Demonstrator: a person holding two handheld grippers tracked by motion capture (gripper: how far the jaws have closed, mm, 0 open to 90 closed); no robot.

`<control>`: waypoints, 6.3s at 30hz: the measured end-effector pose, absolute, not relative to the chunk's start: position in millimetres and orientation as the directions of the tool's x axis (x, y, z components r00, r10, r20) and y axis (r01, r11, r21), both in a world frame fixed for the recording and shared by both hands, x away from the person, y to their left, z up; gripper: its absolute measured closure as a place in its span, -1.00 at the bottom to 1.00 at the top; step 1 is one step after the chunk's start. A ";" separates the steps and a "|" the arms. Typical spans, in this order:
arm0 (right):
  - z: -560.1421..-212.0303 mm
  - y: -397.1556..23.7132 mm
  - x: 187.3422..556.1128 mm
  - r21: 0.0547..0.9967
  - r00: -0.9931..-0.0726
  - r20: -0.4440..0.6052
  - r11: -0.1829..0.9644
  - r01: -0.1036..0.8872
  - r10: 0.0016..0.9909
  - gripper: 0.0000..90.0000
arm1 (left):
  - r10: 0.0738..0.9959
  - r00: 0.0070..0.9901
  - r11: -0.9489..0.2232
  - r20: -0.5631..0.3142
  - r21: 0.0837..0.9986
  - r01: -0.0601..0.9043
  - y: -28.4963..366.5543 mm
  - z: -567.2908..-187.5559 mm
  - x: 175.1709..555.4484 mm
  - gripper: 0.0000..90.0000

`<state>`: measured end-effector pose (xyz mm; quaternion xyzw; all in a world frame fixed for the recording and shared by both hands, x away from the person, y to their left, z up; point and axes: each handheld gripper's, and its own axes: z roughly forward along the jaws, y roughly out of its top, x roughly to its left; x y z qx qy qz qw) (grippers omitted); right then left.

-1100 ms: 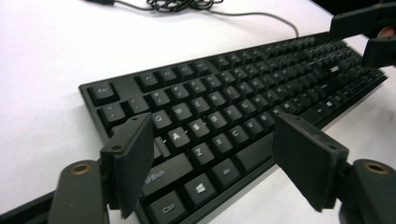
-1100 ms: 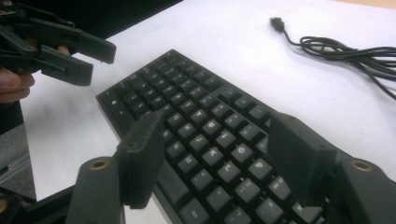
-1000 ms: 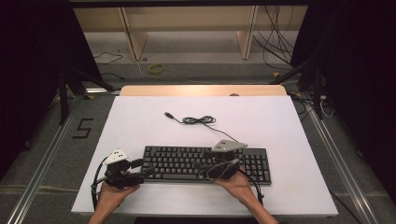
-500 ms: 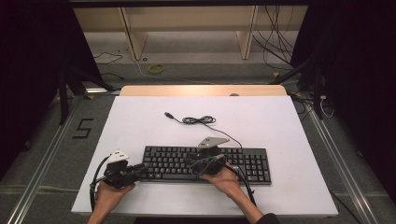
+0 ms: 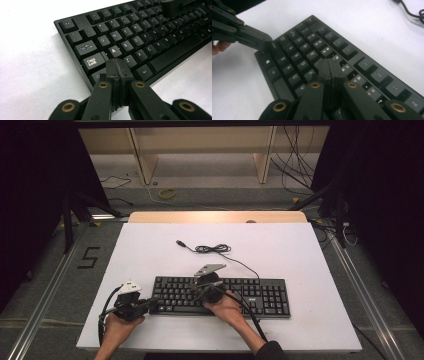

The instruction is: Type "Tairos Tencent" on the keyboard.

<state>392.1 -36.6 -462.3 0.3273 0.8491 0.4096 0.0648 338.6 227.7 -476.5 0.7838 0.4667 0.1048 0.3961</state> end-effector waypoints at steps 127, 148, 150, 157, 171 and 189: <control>-452.0 -109.7 364.8 0.824 -0.743 0.247 0.268 0.499 0.622 -0.33 | 0.800 0.575 -0.277 -0.171 0.744 0.607 201.8 -475.5 362.2 0.97; -453.6 -114.2 366.2 0.833 -0.739 0.229 0.265 0.486 0.634 -0.36 | 0.797 0.579 -0.305 -0.170 0.714 0.630 201.1 -481.3 364.7 0.98; -453.7 -113.8 366.5 0.832 -0.737 0.230 0.265 0.488 0.636 -0.36 | 0.797 0.579 -0.302 -0.173 0.716 0.630 201.1 -481.5 364.7 0.98; -451.9 -113.7 368.5 0.835 -0.738 0.222 0.266 0.481 0.637 -0.35 | 0.791 0.589 -0.304 -0.168 0.727 0.616 200.2 -480.5 363.0 0.90; -450.5 -111.8 372.7 0.837 -0.739 0.215 0.270 0.476 0.638 -0.17 | 0.778 0.601 -0.248 -0.180 0.792 0.558 198.3 -473.7 353.8 0.38; -452.5 -97.6 379.7 0.817 -0.748 0.190 0.320 0.479 0.636 0.37 | 0.757 0.611 -0.160 -0.231 0.842 0.516 200.5 -470.3 348.1 -0.06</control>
